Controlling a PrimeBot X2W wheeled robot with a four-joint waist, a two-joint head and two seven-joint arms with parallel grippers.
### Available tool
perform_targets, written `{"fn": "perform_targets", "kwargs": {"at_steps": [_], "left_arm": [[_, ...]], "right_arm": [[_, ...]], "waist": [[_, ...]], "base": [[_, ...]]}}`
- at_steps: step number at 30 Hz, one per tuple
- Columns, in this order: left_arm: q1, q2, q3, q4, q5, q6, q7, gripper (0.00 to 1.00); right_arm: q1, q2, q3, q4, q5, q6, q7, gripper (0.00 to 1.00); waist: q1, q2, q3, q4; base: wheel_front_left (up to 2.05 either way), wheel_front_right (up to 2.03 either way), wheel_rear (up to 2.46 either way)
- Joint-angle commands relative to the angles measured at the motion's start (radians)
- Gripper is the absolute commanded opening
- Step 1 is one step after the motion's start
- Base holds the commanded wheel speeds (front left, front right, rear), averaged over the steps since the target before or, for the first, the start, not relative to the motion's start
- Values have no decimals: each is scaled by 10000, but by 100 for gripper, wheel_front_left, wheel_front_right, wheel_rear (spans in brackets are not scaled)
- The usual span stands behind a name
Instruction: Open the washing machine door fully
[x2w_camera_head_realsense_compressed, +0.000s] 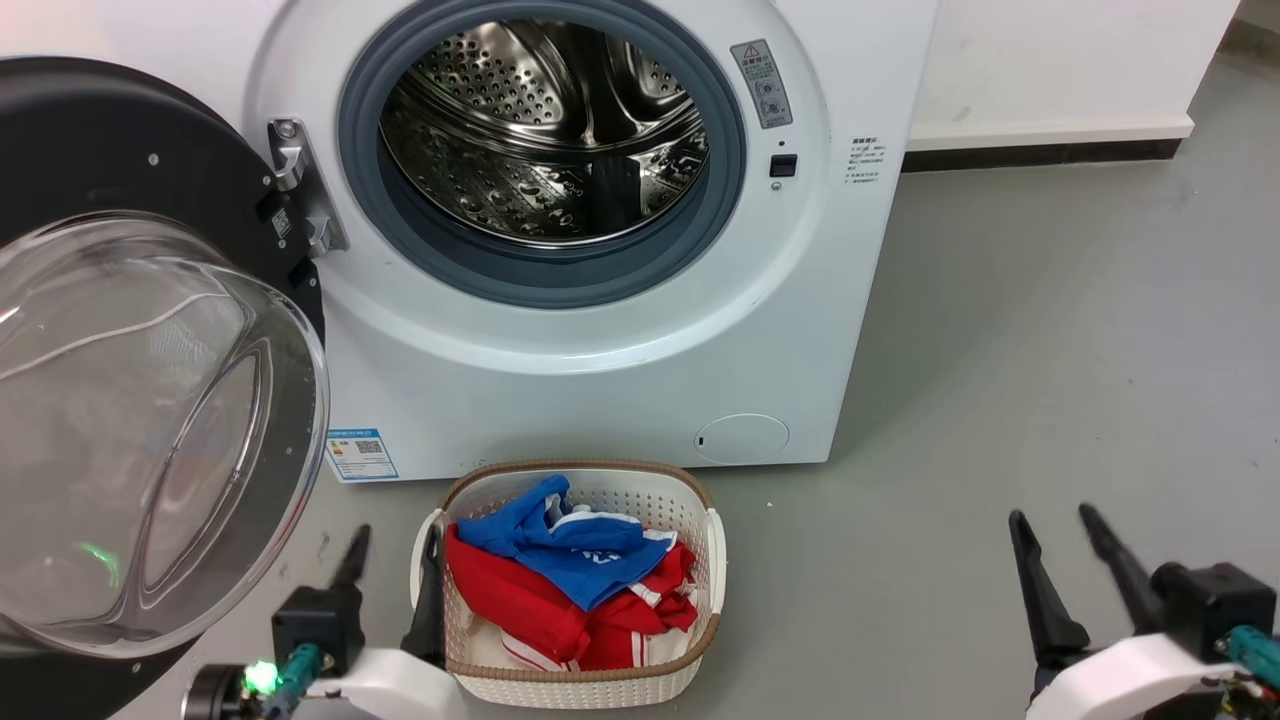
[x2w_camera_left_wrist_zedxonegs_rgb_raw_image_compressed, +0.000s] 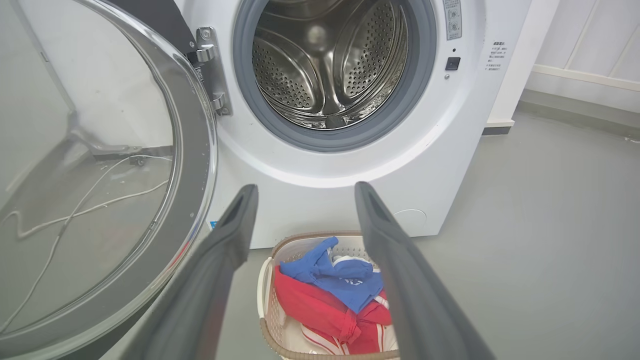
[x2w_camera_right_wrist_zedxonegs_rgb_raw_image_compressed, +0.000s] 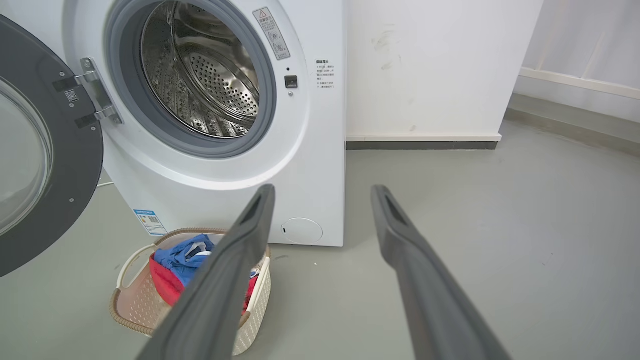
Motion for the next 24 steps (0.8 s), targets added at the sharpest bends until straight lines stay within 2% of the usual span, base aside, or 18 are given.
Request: {"fn": "perform_targets", "kwargs": {"at_steps": [1, 3, 24], "left_arm": [[2, -5, 9, -17, -10, -7, 1, 0], [124, -114, -19, 100, -74, -29, 50, 0], [-76, -894, 1414, 383, -3193, -1250, 830, 0]], "right_arm": [[-7, 1, 1, -1, 10, 0, -4, 0], [70, 32, -6, 192, 78, 0, 17, 0], [-494, 156, -235, 834, 4029, 0, 339, 0]], "waist": [[1, 0, 0, 0], [0, 0, 2, 3], [0, 0, 63, 88]], "base": [[0, 0, 0], [0, 0, 0], [0, 0, 0]]}}
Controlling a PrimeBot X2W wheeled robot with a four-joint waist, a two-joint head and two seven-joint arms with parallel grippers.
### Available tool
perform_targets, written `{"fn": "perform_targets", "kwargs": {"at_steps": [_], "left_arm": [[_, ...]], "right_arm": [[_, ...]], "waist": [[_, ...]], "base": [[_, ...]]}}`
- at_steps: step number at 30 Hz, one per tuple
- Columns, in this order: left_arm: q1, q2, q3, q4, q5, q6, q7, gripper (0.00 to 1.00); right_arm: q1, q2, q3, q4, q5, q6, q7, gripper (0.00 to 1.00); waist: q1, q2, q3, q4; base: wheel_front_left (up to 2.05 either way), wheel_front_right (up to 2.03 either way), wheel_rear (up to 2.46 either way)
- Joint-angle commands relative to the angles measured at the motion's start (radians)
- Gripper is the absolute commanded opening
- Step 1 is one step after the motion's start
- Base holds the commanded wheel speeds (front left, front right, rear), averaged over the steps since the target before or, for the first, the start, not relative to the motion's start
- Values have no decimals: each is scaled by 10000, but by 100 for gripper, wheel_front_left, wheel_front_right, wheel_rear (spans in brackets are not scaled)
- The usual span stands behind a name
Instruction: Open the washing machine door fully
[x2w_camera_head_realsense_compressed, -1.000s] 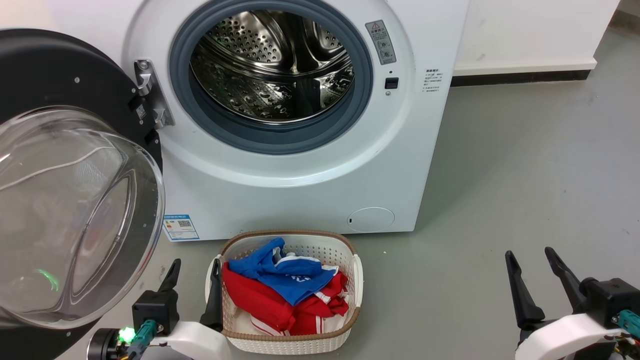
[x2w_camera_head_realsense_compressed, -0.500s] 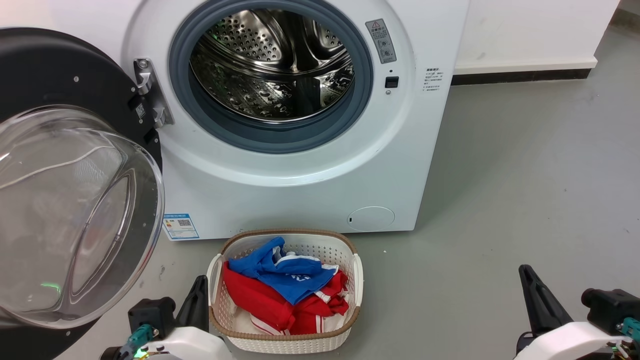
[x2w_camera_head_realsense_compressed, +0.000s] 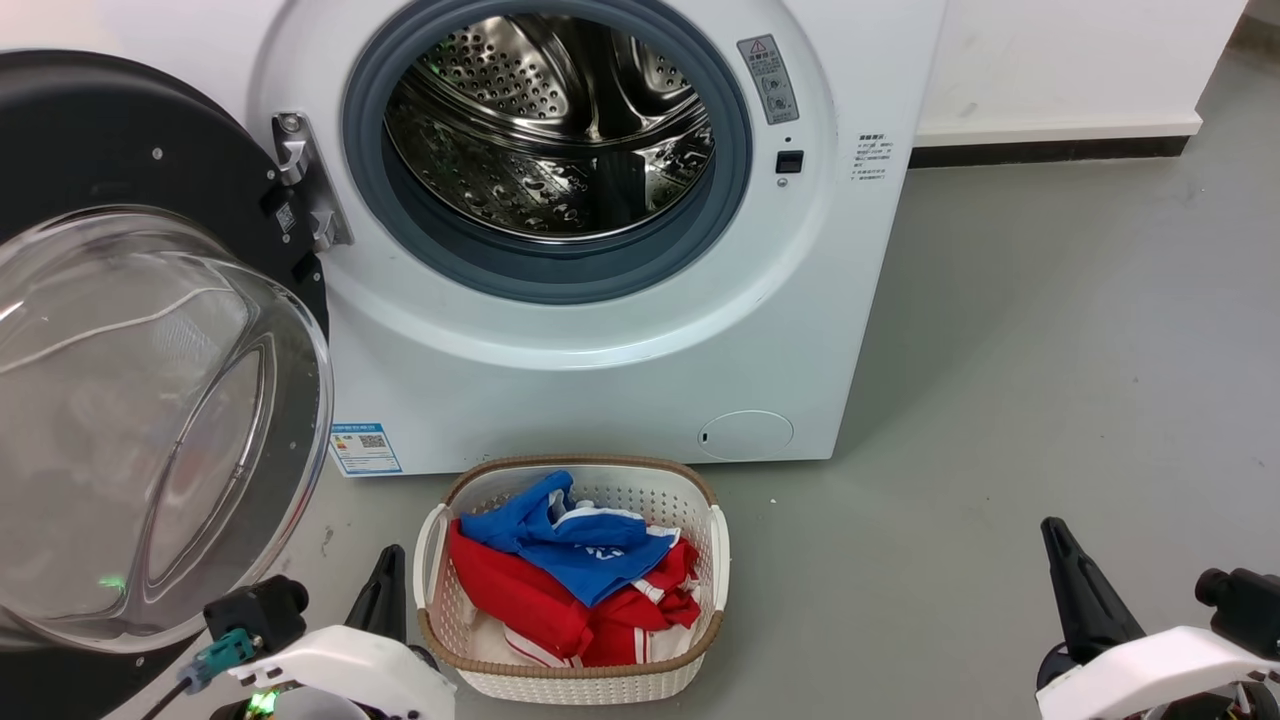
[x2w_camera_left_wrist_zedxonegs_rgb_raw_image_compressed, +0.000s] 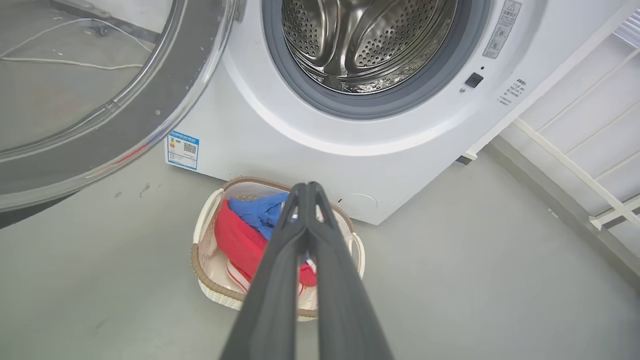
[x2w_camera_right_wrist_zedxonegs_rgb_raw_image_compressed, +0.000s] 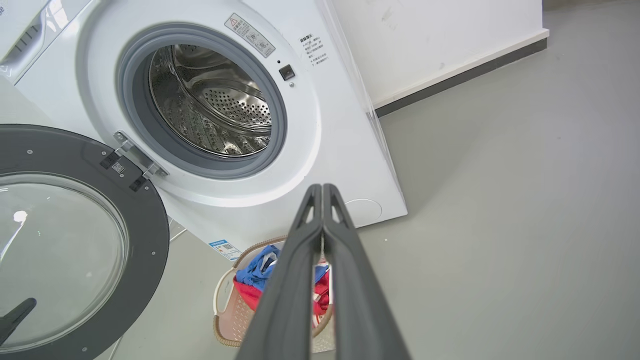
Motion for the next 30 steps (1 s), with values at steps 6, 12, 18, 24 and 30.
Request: {"fn": "perform_targets", "kwargs": {"at_steps": [6, 12, 18, 24, 30], "left_arm": [[-345, -169, 486, -21, -863, -356, 204, 0], [-394, -355, 820, 46, -1566, -636, 386, 0], [-433, -534, 1139, 84, -2220, -900, 562, 0], [-461, -699, 1441, 122, -2833, -1149, 734, 0], [-493, -865, 1726, 164, -3408, -1387, 888, 0]], "right_arm": [[-440, 22, -85, 57, 1127, 0, 88, 0], [-571, 51, -137, 208, 2017, 0, 162, 0], [-689, 79, -185, 348, 2862, 0, 225, 0], [-800, 104, -229, 480, 3645, 0, 294, 0], [-909, 129, -275, 609, 4384, 0, 348, 0]], "waist": [[0, -1, 17, 25], [0, -1, 34, 50], [0, -1, 52, 74], [0, -1, 70, 99], [0, -1, 88, 123]], "base": [[0, 0, 0], [0, 0, 0], [0, 0, 0], [0, 0, 0], [0, 0, 0]]}}
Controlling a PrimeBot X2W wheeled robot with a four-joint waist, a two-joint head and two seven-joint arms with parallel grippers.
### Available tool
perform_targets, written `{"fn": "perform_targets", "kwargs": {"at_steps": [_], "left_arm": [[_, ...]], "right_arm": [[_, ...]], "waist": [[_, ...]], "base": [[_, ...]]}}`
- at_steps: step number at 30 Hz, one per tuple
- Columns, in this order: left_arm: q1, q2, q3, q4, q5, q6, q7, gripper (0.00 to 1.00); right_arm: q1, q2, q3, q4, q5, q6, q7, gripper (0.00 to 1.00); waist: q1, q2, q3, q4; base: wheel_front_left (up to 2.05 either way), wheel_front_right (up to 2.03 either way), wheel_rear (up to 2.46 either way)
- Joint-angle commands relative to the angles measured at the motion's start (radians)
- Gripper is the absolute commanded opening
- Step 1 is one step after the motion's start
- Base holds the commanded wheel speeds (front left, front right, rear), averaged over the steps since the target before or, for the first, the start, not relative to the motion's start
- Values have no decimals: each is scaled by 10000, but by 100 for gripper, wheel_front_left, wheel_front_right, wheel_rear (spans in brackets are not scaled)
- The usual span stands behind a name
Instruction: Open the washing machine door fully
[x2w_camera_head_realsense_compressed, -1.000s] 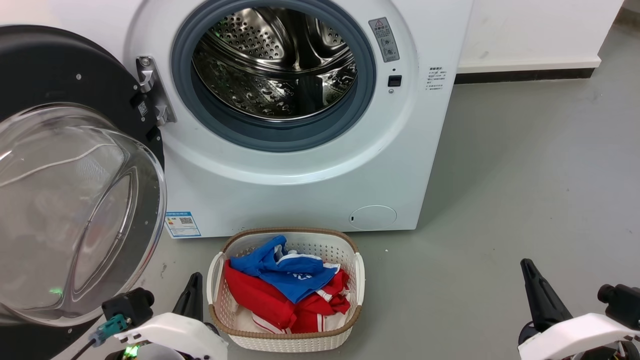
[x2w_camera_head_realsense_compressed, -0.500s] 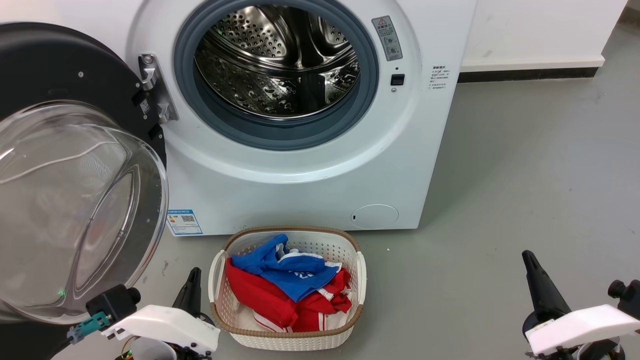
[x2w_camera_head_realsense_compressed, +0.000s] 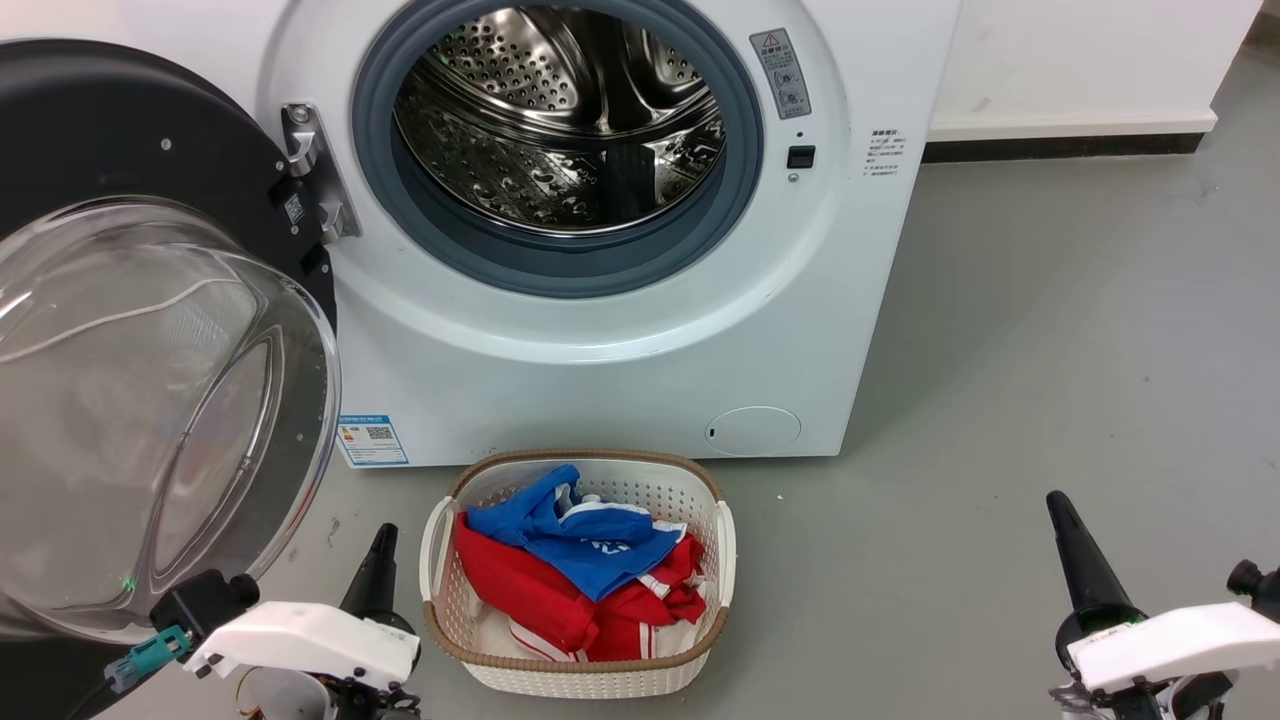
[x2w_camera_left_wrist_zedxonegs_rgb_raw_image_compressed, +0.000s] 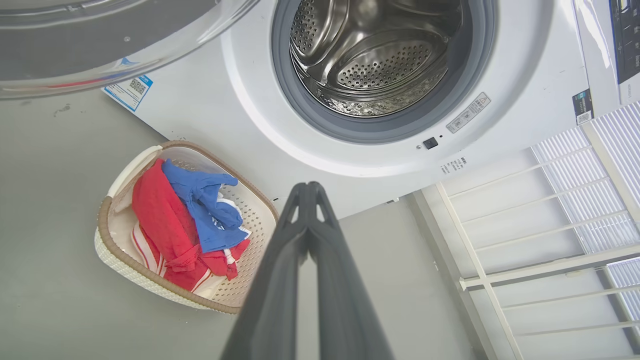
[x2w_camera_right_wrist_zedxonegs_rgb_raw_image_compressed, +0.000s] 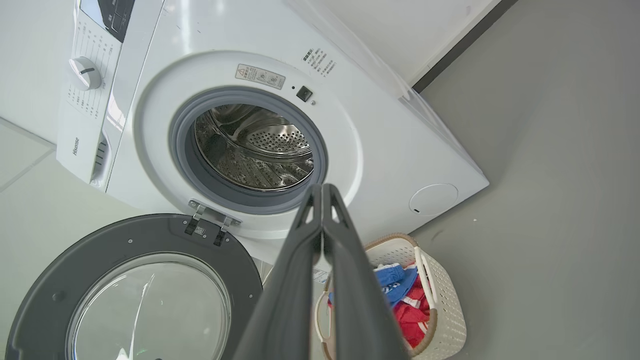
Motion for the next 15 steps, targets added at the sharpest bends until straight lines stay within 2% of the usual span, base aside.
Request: {"fn": "perform_targets", "kwargs": {"at_steps": [1, 15], "left_arm": [[-272, -30, 163, -66, -232, -124, 41, 0], [-342, -376, 770, 34, -1431, -621, 388, 0]], "right_arm": [[-280, 11, -43, -30, 286, 0, 17, 0], [-496, 62, -133, 237, 1846, 0, 153, 0]], "waist": [[0, 0, 4, 5], [0, 0, 45, 63]], "base": [[0, 0, 0], [0, 0, 0]]}}
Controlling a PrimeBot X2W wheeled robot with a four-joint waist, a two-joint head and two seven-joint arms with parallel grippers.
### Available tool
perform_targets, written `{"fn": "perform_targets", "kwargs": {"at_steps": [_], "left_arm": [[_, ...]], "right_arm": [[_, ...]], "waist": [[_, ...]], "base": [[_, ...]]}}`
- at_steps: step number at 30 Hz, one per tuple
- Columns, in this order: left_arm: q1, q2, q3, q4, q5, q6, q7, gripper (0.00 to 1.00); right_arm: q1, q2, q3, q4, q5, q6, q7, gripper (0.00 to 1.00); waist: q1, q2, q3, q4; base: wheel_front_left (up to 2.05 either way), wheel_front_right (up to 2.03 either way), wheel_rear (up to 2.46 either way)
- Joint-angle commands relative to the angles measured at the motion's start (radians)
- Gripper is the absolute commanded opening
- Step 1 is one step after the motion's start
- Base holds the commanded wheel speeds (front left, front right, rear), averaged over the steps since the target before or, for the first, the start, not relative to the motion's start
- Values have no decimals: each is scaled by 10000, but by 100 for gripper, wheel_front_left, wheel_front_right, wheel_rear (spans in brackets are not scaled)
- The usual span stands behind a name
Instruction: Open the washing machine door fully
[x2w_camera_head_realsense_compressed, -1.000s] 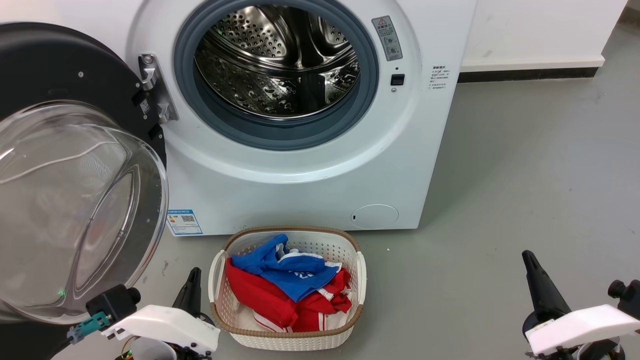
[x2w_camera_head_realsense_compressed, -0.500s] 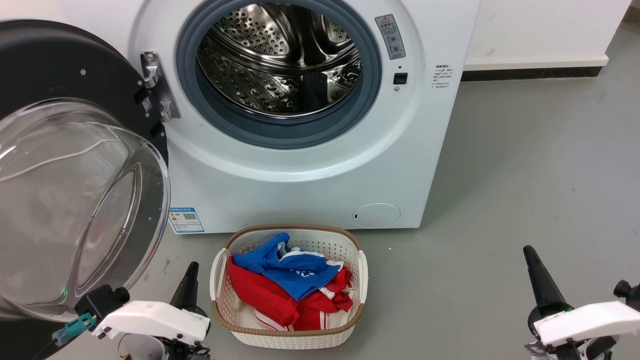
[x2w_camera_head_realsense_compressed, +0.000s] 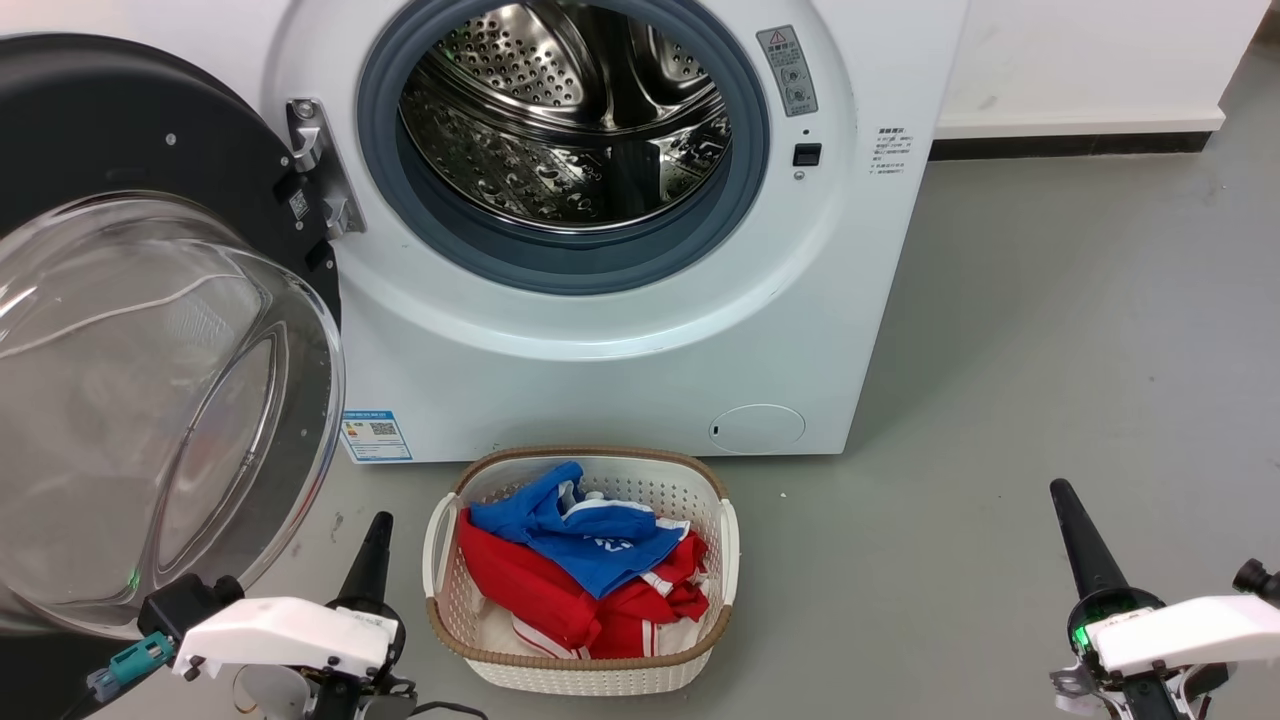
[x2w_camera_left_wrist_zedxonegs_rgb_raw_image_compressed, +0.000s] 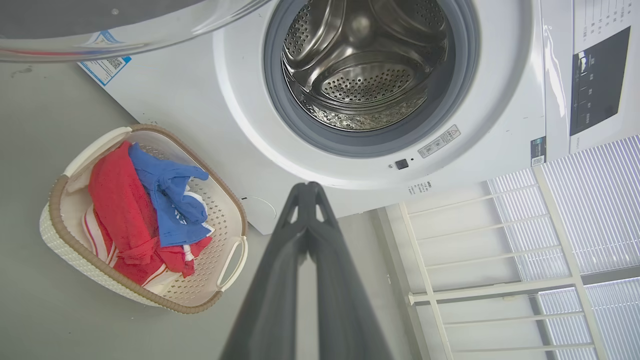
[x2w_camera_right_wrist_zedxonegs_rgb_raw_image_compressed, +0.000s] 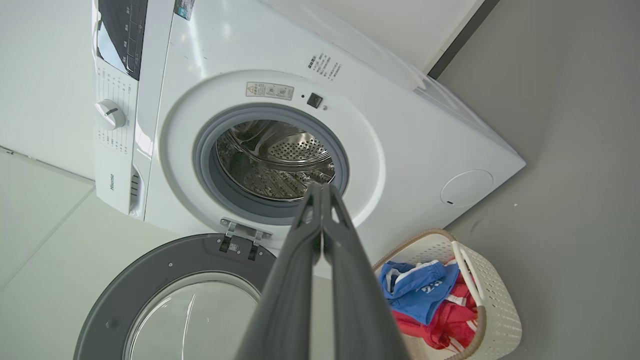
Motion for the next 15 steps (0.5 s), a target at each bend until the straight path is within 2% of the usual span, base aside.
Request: {"fn": "perform_targets", "kwargs": {"at_steps": [1, 15], "left_arm": [[-259, -48, 147, -46, -216, -125, 58, 0], [-301, -333, 652, 39, -1195, -532, 351, 0]], "right_arm": [[-255, 12, -33, -12, 285, 0, 53, 0], [-433, 55, -107, 201, 1559, 0, 152, 0]], "waist": [[-1, 0, 4, 6], [-1, 0, 43, 60]], "base": [[0, 0, 0], [0, 0, 0]]}}
